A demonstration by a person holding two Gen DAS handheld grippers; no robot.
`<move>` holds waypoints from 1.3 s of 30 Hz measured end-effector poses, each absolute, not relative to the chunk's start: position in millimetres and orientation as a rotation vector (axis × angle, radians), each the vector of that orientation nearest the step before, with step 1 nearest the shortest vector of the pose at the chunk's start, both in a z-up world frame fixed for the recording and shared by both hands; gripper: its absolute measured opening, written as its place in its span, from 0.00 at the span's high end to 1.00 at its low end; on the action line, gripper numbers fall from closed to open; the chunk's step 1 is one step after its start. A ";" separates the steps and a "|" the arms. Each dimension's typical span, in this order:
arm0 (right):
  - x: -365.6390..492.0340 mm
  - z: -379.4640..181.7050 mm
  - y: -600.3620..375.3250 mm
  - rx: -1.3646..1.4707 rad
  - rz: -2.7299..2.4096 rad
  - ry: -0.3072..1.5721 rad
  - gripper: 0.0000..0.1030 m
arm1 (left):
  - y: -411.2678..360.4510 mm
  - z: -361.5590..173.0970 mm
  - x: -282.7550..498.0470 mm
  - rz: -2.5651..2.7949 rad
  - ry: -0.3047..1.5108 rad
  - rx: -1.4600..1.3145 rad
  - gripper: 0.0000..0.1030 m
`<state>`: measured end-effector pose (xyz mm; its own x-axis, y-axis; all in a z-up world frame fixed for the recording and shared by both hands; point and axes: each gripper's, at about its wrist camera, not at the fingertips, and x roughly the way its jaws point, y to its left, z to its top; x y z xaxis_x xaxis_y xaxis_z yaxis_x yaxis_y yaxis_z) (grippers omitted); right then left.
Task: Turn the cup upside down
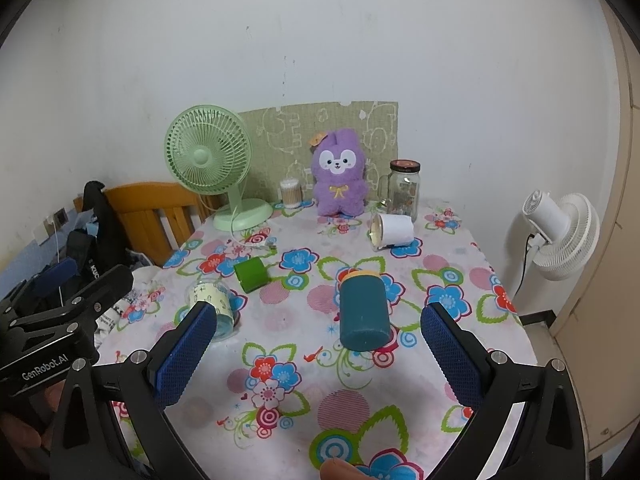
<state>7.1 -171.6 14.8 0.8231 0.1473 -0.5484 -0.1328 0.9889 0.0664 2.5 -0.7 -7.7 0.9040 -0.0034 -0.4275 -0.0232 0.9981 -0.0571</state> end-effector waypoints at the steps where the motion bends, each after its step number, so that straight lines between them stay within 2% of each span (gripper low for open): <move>1: 7.9 14.2 -171.1 0.022 0.148 0.588 0.00 | -0.8 -8.5 2.3 0.010 0.442 -0.062 0.00; 23: 29.0 0.7 -174.2 0.025 0.140 0.632 0.00 | -0.3 -22.0 15.9 0.010 0.485 -0.055 0.00; 39: 124.4 -66.7 -197.6 -0.022 0.084 0.887 0.00 | -30.6 -69.7 89.6 -0.079 0.607 0.193 0.00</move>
